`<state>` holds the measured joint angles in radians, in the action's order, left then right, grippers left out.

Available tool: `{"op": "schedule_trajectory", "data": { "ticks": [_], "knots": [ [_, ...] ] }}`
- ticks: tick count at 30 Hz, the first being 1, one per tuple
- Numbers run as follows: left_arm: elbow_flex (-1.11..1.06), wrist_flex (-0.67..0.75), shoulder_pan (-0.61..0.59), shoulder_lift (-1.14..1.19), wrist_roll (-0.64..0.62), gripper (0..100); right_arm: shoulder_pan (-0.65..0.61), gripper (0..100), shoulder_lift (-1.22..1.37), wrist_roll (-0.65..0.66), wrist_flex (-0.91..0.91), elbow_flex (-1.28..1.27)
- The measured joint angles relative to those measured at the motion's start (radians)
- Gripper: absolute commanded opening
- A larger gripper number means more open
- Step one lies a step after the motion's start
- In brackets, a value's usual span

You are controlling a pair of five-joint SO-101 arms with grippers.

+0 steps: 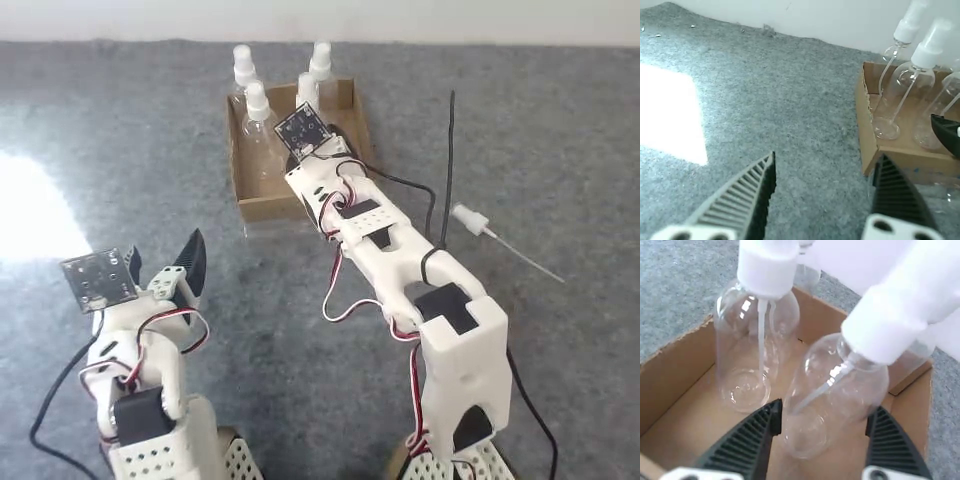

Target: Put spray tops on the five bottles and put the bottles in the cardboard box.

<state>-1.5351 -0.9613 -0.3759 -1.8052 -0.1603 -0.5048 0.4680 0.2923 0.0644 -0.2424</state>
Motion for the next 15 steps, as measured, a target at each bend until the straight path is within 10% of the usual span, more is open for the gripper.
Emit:
{"op": "schedule_trajectory", "data": {
  "ticks": [15],
  "knots": [
    [0.0,0.0,0.0,0.0,0.0,29,-0.003,23.8,-0.098,0.0,-0.118,0.0]
  ]
}}
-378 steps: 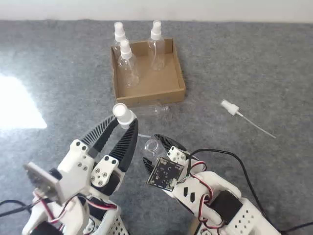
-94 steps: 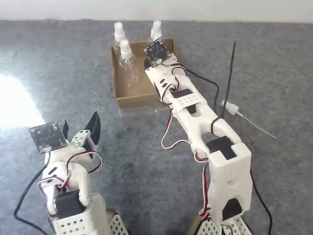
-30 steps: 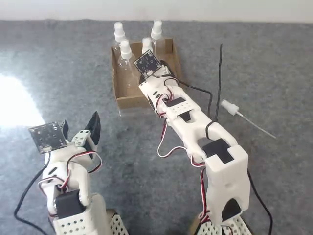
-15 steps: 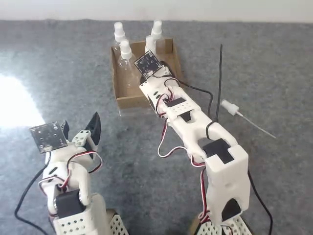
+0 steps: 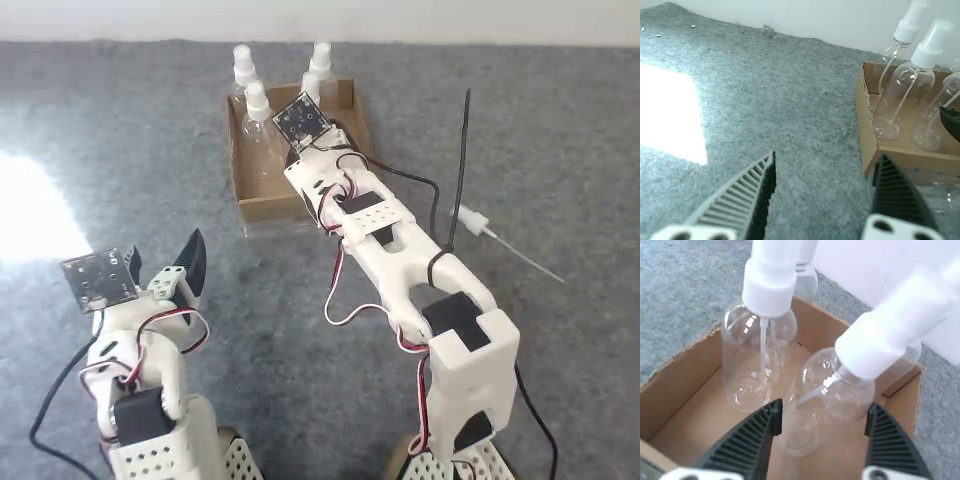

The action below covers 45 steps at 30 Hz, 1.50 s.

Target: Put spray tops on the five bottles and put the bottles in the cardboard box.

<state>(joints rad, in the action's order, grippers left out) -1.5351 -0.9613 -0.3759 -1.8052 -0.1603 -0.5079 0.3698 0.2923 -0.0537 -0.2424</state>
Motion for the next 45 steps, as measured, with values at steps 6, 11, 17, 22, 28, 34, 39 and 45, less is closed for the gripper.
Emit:
{"op": "schedule_trajectory", "data": {
  "ticks": [6,11,17,22,28,34,39,45],
  "knots": [
    [0.0,0.0,0.0,0.0,0.0,29,0.002,23.8,0.0,0.0,-0.06,0.0],
    [0.0,0.0,0.0,0.0,0.0,29,0.002,23.8,0.0,0.0,-0.112,0.0],
    [0.0,0.0,0.0,0.0,0.0,29,0.003,23.8,-0.064,0.0,-0.198,-0.005],
    [0.0,0.0,0.0,0.0,0.0,29,0.0,23.7,-0.144,0.0,-0.282,-0.006],
    [0.0,0.0,0.0,0.0,0.0,29,0.002,23.6,-0.195,0.0,-0.365,-0.006],
    [0.0,0.0,0.0,0.0,0.0,29,0.002,20.5,-0.301,0.0,-0.505,-0.006],
    [0.0,0.0,0.0,0.0,0.0,29,0.0,5.8,-0.385,0.0,-0.605,-0.006],
    [0.0,0.0,0.0,0.0,0.0,29,0.0,0.7,-0.428,0.0,-0.64,-0.006]
  ]
}}
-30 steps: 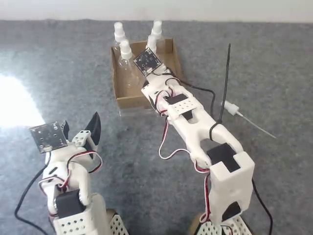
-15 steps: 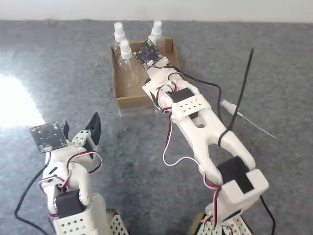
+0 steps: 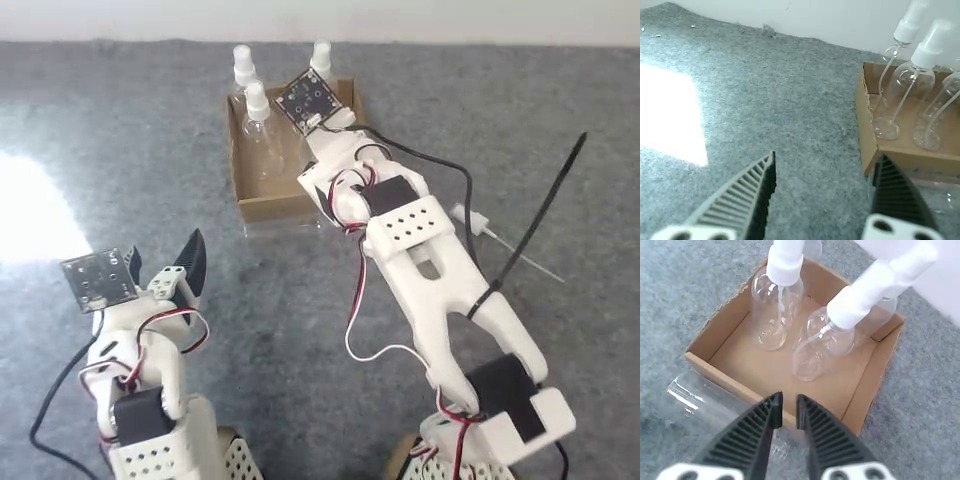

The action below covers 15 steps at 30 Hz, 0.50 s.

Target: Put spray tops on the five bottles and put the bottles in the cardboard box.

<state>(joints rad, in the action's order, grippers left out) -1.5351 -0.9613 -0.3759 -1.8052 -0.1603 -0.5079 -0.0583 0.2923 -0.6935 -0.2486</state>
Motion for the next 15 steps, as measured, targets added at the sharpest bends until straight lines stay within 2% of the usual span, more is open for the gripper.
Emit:
{"op": "schedule_trajectory", "data": {
  "ticks": [9,15],
  "knots": [
    [0.0,0.0,0.0,0.0,0.0,29,-0.091,0.9,-0.12,-0.006,-0.101,-0.023],
    [0.0,0.0,0.0,0.0,0.0,29,-0.199,0.9,-0.269,-0.218,-0.209,-0.023]
  ]
}}
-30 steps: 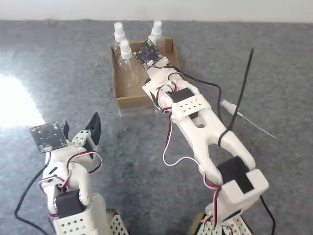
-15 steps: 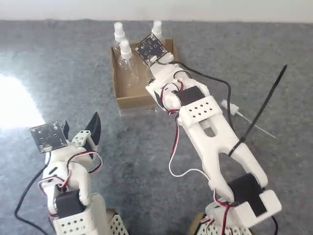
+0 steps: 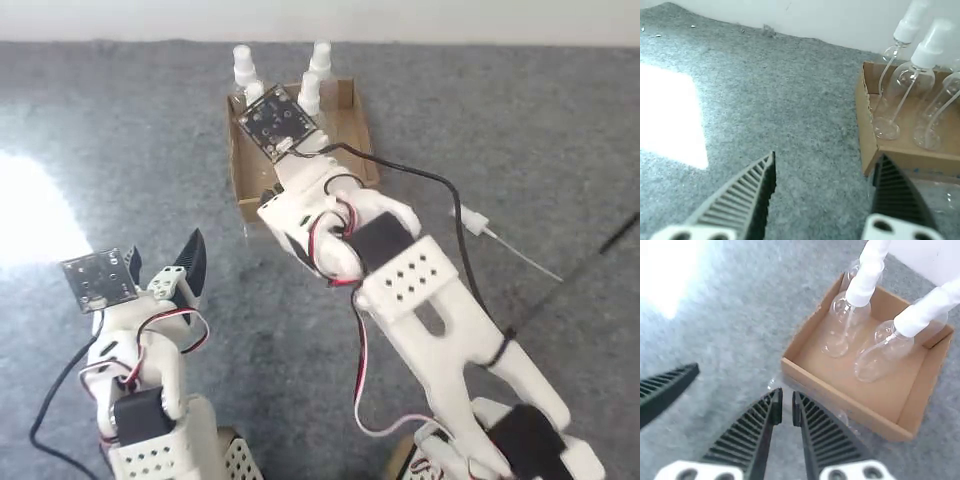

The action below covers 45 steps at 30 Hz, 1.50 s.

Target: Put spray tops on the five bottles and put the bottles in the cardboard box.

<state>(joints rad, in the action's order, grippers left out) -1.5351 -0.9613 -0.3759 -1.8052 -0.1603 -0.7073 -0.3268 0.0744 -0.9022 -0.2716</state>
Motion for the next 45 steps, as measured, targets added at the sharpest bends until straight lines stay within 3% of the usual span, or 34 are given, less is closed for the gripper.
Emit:
{"op": "schedule_trajectory", "data": {
  "ticks": [3,9,19,35,45],
  "knots": [
    [0.0,0.0,0.0,0.0,0.0,29,-0.008,0.9,-0.029,-0.077,0.0,-0.021],
    [0.0,0.0,0.0,0.0,0.0,29,-0.008,1.0,-0.029,-0.094,0.031,-0.132],
    [0.0,0.0,0.0,0.0,0.0,29,-0.018,1.0,-0.029,-0.1,0.405,-0.4],
    [0.0,0.0,0.0,0.0,0.0,29,-0.018,1.0,0.334,-0.1,0.443,-0.241],
    [0.0,0.0,0.0,0.0,0.0,29,-0.002,0.9,0.463,-0.192,0.443,-0.137]
  ]
}}
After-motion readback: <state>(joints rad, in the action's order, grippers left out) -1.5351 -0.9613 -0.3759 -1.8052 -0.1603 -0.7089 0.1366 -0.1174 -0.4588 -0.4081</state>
